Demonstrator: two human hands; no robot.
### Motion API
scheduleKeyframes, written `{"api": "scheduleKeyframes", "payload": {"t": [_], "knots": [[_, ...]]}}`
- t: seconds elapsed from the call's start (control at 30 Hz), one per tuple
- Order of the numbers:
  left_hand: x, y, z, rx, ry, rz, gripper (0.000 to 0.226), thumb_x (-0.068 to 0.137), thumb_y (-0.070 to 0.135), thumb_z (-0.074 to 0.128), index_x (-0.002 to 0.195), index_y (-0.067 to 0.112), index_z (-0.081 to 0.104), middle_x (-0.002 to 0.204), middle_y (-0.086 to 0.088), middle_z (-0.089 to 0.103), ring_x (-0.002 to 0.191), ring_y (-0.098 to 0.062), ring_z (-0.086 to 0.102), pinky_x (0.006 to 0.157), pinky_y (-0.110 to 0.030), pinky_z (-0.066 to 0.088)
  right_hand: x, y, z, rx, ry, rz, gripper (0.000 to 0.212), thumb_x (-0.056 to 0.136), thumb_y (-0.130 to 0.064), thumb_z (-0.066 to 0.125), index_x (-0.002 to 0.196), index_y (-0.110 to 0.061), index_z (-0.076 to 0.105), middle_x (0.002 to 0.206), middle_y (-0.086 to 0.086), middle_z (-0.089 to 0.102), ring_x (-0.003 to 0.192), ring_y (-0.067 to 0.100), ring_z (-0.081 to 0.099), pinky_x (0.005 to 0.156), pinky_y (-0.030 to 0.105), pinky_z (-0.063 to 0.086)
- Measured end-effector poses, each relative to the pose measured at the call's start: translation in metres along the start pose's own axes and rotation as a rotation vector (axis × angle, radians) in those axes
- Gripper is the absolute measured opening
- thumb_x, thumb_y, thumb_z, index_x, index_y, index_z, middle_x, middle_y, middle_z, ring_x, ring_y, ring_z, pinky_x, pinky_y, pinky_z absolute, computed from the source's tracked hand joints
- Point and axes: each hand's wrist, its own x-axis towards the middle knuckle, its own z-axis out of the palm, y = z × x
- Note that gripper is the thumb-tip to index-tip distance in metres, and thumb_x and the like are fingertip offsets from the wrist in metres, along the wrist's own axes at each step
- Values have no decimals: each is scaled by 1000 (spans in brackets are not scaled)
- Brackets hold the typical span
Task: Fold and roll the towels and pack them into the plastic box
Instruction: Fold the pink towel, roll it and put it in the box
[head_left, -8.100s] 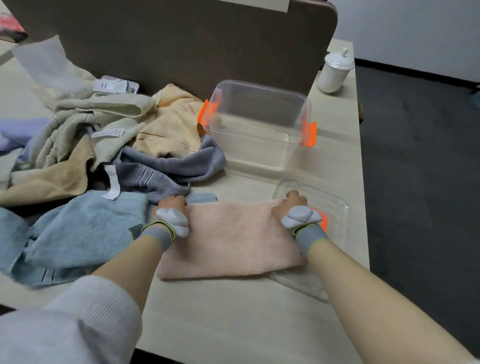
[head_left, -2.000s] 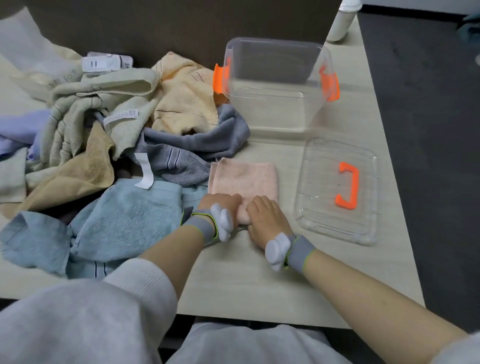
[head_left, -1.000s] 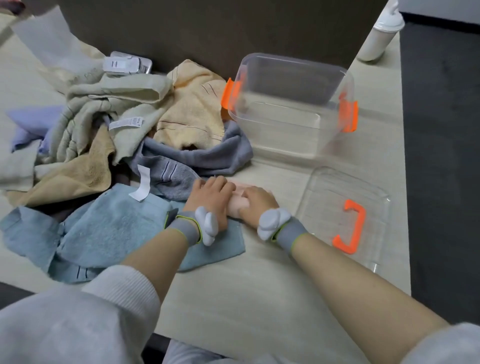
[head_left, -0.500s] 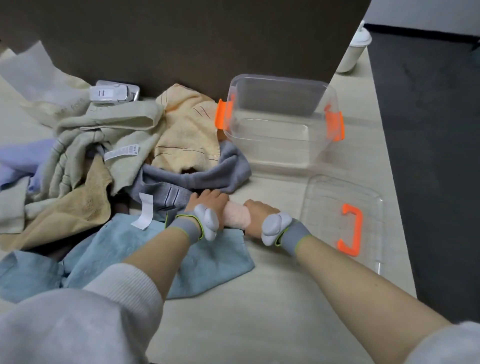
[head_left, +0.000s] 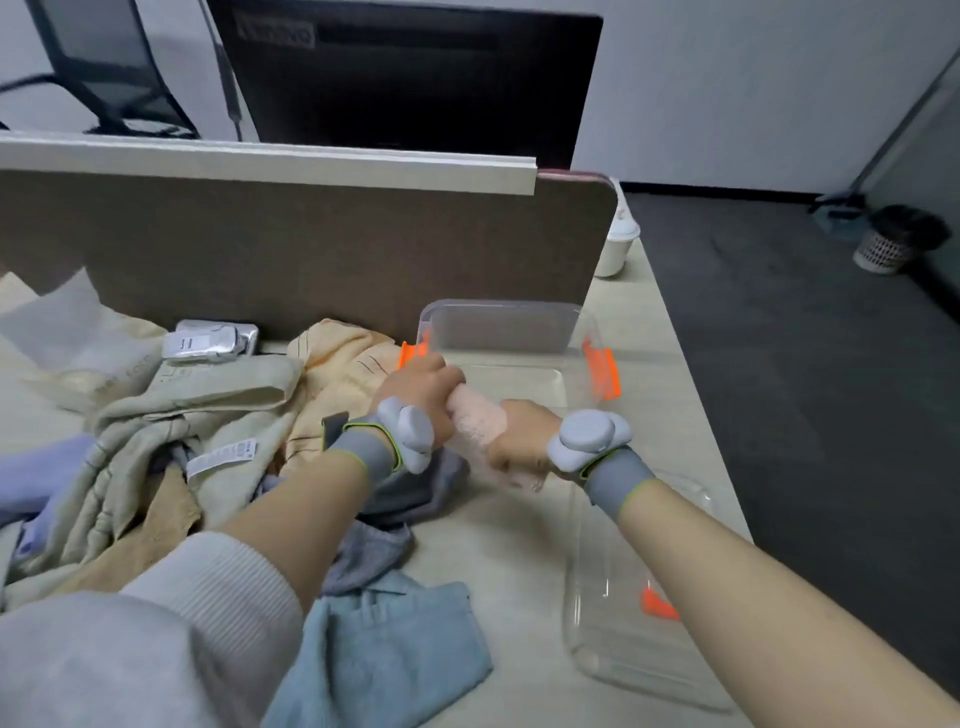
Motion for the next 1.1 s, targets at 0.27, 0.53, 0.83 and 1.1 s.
{"api": "scheduleKeyframes", "payload": {"t": [0.27,0.53,0.83,1.1], "knots": [[48,11,-10,-176,273,-184,60,81,13,55,136,27,35,134,-5,38,117,-30,45,93,-39,40,37,5,-50,-150,472,178,39,88,-14,50,125,-9,38,125,13,56,116,33,55,78,32,39],[62,-25,25,-294,176,-407,39,95,18,43,134,16,42,137,-9,41,123,-31,46,95,-37,39,97,26,-15,-146,296,372,55,85,-16,57,131,-12,28,134,11,41,124,29,49,90,34,44],[74,-33,36,-542,272,-441,33,101,27,32,128,21,49,126,-3,60,117,-30,54,101,-42,39,96,-29,-29,-63,-27,71,22,101,-13,38,80,-8,44,109,0,41,94,24,37,61,5,34],[73,-31,39,-551,215,-526,34,102,28,28,131,17,42,117,-15,64,110,-36,57,97,-38,39,133,-15,-5,17,-169,194,32,93,-26,54,114,-3,58,93,11,53,97,30,57,88,31,44]]}}
